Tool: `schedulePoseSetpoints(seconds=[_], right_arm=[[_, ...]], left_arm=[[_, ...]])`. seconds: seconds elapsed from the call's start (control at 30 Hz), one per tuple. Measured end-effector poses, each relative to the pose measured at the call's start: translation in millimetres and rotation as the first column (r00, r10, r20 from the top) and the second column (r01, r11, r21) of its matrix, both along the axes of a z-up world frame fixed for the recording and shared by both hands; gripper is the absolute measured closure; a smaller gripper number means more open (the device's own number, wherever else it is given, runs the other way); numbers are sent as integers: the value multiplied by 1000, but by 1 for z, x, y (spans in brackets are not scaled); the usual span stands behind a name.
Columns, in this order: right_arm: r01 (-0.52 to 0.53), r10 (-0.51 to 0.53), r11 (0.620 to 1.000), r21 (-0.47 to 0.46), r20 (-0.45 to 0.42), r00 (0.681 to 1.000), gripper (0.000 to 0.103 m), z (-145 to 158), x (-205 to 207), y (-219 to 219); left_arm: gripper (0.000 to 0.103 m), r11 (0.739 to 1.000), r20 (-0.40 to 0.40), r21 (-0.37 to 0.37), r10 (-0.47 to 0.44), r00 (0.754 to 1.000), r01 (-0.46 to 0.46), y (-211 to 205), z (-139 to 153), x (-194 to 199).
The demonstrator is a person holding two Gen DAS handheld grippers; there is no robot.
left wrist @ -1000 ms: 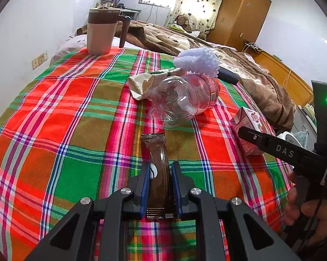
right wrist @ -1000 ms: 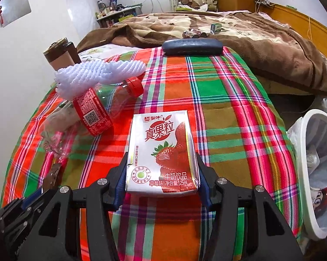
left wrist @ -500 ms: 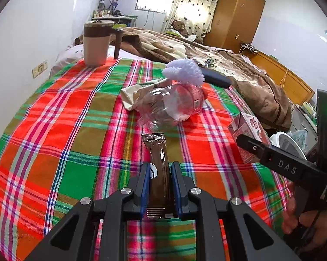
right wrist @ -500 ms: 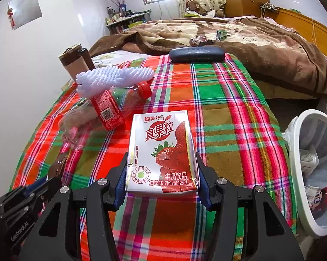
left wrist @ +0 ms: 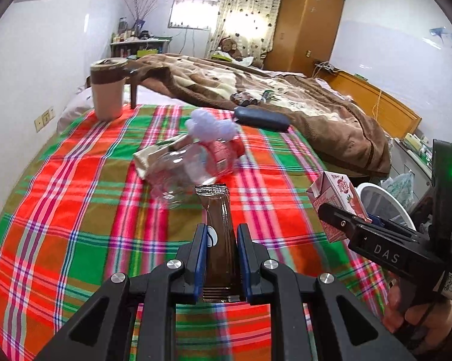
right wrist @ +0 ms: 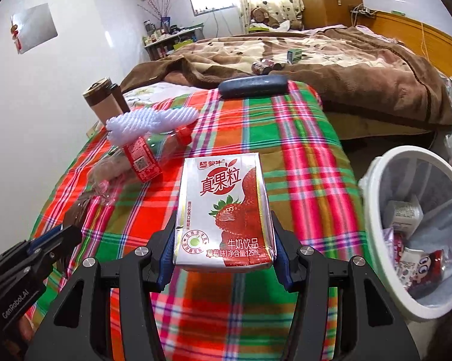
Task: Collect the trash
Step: 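Carry wrapper and carton over the white bin and release both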
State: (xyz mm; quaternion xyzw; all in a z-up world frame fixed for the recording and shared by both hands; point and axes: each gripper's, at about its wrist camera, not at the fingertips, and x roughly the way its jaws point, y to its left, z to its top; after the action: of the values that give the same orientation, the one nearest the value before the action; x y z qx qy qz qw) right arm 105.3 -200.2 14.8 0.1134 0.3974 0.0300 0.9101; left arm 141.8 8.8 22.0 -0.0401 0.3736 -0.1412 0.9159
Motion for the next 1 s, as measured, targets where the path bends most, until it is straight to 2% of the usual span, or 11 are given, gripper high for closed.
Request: schedulePoseSetpoints(seconds=[0.53, 1.0], right_arm=[[134, -134, 991, 9, 48, 990, 48, 14, -34, -71], [279, -279, 960, -5, 50, 959, 48, 14, -59, -139]], left_arm=[[83, 990, 33, 14, -138, 990, 138, -83, 17, -13], [83, 956, 37, 20, -294, 955, 294, -169, 19, -16]])
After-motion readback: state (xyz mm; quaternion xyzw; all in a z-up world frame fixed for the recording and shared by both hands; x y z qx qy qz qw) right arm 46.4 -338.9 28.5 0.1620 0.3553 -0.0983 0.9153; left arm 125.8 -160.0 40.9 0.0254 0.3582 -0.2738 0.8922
